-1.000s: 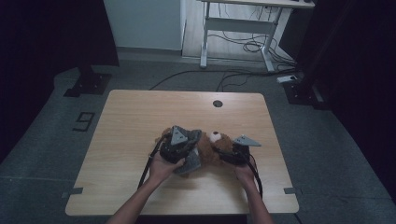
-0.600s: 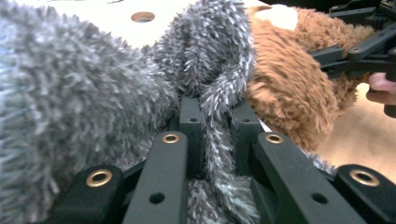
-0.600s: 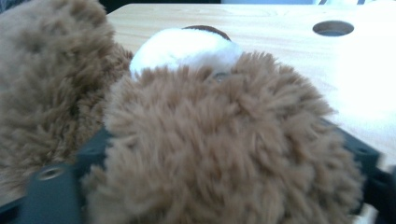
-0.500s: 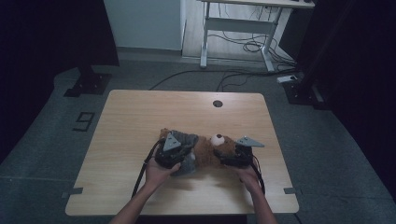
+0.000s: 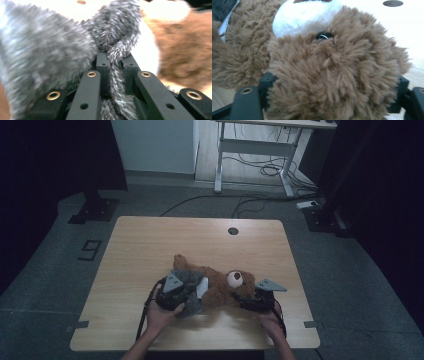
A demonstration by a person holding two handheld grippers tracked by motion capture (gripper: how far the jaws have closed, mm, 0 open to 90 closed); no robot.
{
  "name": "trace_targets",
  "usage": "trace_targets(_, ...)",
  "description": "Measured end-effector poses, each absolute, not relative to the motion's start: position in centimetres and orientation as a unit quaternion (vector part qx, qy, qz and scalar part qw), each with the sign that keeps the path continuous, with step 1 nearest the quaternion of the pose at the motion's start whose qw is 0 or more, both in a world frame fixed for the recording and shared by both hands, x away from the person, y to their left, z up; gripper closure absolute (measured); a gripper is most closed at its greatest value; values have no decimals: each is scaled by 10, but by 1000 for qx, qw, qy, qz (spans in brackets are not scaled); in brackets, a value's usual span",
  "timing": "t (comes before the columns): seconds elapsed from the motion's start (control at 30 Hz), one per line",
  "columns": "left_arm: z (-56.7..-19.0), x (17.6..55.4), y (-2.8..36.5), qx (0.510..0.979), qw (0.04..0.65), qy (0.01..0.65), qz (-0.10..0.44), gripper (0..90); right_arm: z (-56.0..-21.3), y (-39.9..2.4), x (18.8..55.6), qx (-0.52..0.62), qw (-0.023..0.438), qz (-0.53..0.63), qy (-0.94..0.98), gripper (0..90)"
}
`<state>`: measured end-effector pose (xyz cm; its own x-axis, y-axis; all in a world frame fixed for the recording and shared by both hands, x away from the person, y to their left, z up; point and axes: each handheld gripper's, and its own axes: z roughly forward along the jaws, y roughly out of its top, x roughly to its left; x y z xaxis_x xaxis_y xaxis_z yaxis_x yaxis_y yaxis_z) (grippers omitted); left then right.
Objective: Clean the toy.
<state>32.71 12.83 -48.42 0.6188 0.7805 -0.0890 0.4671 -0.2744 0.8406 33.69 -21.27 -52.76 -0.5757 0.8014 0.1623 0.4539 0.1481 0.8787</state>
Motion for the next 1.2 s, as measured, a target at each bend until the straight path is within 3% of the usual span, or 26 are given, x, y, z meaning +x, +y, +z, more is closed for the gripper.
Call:
trace_targets(0.13,-488,334,152,769,443,429,170,795,-528,-212,337,422,182,496,737,262)
trace_targets(0.27,-470,327,149,765,459,415,178,794,-528,-210,336,422,190,494,735,284)
trace_targets(0.5,-434,322,90,786,480,350,169,791,-527,-203,334,419,207,495,733,319)
trace_targets(0.77,-465,348,27,818,445,345,116,790,-528,-198,337,427,217,493,726,339)
trace_targets(1.2,-471,353,48,812,438,352,154,794,-531,-201,351,431,211,502,720,327)
